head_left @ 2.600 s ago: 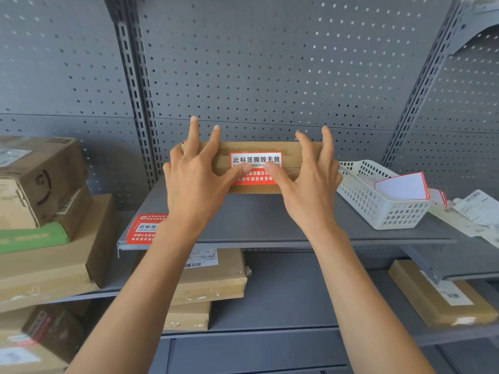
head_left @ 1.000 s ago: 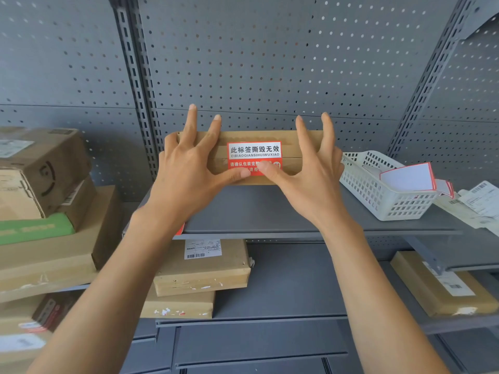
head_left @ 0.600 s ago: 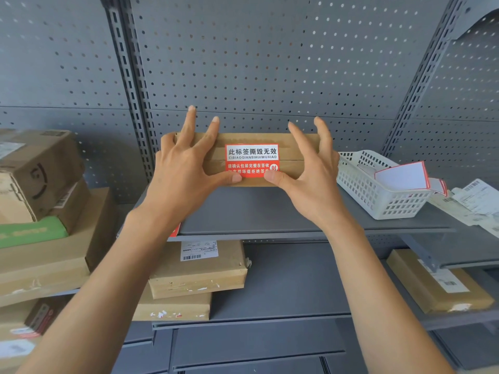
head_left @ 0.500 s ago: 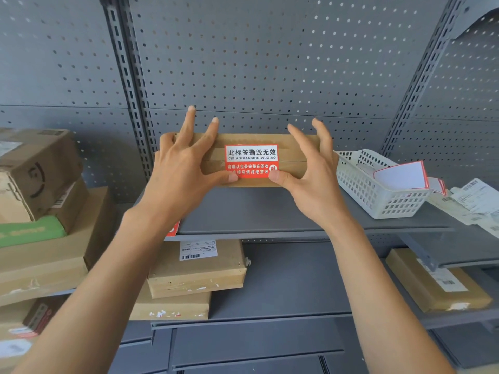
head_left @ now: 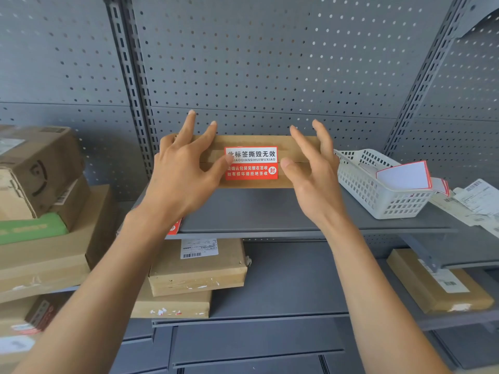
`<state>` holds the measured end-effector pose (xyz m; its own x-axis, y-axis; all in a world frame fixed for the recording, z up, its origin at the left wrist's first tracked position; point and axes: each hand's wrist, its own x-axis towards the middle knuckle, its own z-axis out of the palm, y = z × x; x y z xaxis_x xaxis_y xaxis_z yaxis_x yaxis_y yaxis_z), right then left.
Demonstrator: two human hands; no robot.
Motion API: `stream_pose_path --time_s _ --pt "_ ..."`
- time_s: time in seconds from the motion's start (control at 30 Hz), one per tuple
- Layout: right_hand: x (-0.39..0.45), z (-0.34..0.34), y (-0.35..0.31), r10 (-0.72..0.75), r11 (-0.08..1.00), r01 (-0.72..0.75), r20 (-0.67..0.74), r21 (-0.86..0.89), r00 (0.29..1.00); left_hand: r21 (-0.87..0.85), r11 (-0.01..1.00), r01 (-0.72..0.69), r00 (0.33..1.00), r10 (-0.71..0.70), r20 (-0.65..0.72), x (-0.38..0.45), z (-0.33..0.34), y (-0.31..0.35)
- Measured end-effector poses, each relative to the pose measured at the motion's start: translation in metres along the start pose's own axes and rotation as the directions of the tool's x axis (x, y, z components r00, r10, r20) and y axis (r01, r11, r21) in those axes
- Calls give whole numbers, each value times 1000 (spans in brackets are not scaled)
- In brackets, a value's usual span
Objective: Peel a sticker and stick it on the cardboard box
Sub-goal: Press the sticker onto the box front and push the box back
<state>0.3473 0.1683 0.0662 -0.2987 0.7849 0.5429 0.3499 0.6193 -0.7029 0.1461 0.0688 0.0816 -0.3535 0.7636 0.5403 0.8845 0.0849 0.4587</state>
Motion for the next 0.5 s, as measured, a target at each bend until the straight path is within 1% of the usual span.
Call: stream_pose_path --time_s 0.07,0.13,0.27,0.33,0.5 --pt "-2 9 -5 21 998 -25 -66 -54 998 -24 998 54 995 -56 -84 -1 5 5" --pt "-5 20 -9 46 989 -67 -150 -134 988 -21 996 89 987 -92 -136 -1 11 11" --pt "-3 36 -15 79 954 -153 -275 -257 958 23 994 105 972 -98 -213 -2 21 15" --pt "-1 39 -13 68 950 -151 -293 -272 954 31 994 101 968 -90 -236 -1 23 14" --pt "0 35 -5 43 967 -108 -267 -232 963 26 997 69 968 -60 -246 -3 27 2"
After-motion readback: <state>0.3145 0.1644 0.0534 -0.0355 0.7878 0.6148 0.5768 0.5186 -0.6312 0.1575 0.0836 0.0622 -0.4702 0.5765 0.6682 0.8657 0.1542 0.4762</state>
